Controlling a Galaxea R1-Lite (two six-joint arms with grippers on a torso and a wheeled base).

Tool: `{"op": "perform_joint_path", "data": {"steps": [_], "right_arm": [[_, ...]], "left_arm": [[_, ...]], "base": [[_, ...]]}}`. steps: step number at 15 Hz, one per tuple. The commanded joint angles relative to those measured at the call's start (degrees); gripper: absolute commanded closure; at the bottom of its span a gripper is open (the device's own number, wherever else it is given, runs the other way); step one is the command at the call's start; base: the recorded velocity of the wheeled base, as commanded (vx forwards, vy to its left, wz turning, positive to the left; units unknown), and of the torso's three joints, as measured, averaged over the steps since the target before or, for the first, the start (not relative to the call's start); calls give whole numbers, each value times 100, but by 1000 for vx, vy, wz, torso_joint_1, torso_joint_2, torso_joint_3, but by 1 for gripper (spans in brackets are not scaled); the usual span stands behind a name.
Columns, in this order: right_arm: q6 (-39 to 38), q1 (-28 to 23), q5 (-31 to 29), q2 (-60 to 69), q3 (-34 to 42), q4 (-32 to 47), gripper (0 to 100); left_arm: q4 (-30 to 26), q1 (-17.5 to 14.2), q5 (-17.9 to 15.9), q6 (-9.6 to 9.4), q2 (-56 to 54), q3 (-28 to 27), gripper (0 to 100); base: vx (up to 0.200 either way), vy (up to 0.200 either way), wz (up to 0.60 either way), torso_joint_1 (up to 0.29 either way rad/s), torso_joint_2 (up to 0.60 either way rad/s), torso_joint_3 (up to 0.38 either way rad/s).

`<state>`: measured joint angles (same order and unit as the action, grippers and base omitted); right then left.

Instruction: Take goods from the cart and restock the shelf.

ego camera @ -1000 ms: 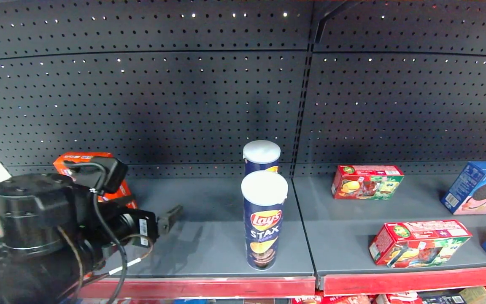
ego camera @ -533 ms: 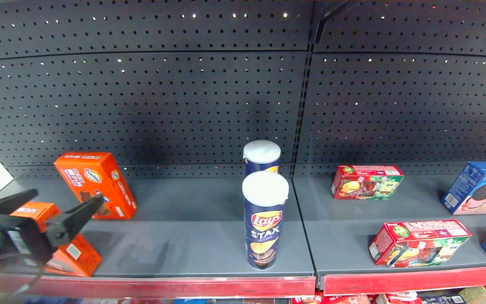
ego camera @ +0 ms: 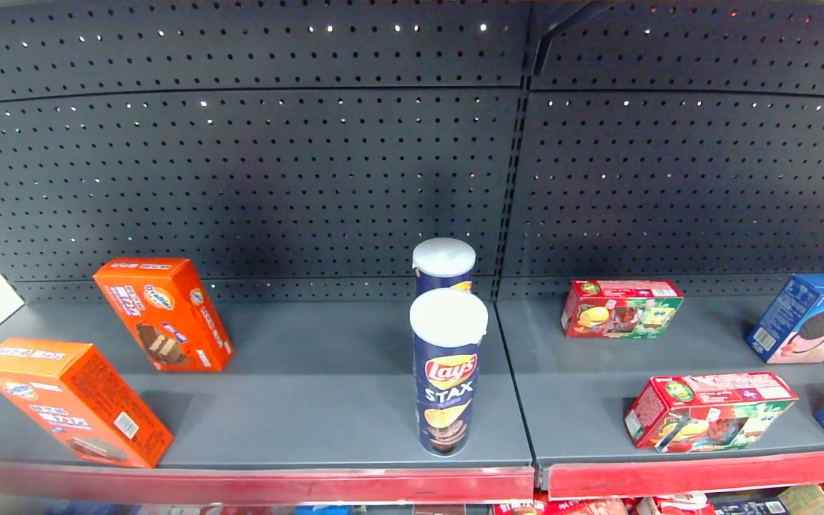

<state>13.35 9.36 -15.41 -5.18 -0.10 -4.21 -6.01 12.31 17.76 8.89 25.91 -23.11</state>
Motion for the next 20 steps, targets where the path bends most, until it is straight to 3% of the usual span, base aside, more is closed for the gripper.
{"op": "perform_joint_path", "data": {"steps": [1, 2, 5, 6, 8, 9, 11, 13, 16, 20], "right_arm": [[1, 4, 3, 0, 1, -1, 0], [-34, 4, -6, -9, 1, -1, 0], [-43, 4, -6, -9, 1, -1, 0], [-43, 4, -6, -9, 1, -1, 0], [-52, 4, -6, 0, 1, -1, 0], [-96, 4, -6, -9, 10, -1, 0], [-245, 4, 3, 0, 10, -1, 0], [-517, 4, 3, 0, 10, 16, 0], [-860, 4, -6, -9, 10, 43, 0], [-975, 4, -155, 0, 10, 43, 0]], "left_arm": [[-410, -238, -1, 8, -1000, 140, 0], [-647, -326, -1, -63, -1175, 193, 0], [-972, -387, -1, -528, -1747, 510, 0], [-1289, -423, -1, -563, -2046, 615, 0], [-1429, -431, -10, -484, -2090, 694, 0], [-1394, -431, 8, -484, -2090, 1002, 0], [-647, -423, 201, -414, -2090, 1599, 0], [-445, -423, 149, -414, -2090, 1705, 0], [-401, -423, -590, -388, -2081, 1722, 0], [-331, -423, -906, -449, -2090, 1758, 0]], "base": [[0, 0, 0, 0, 0, 0], [0, 0, 0, 0, 0, 0], [0, 0, 0, 0, 0, 0], [0, 0, 0, 0, 0, 0], [0, 0, 0, 0, 0, 0], [0, 0, 0, 0, 0, 0], [0, 0, 0, 0, 0, 0], [0, 0, 0, 0, 0, 0], [0, 0, 0, 0, 0, 0], [0, 0, 0, 0, 0, 0]]}}
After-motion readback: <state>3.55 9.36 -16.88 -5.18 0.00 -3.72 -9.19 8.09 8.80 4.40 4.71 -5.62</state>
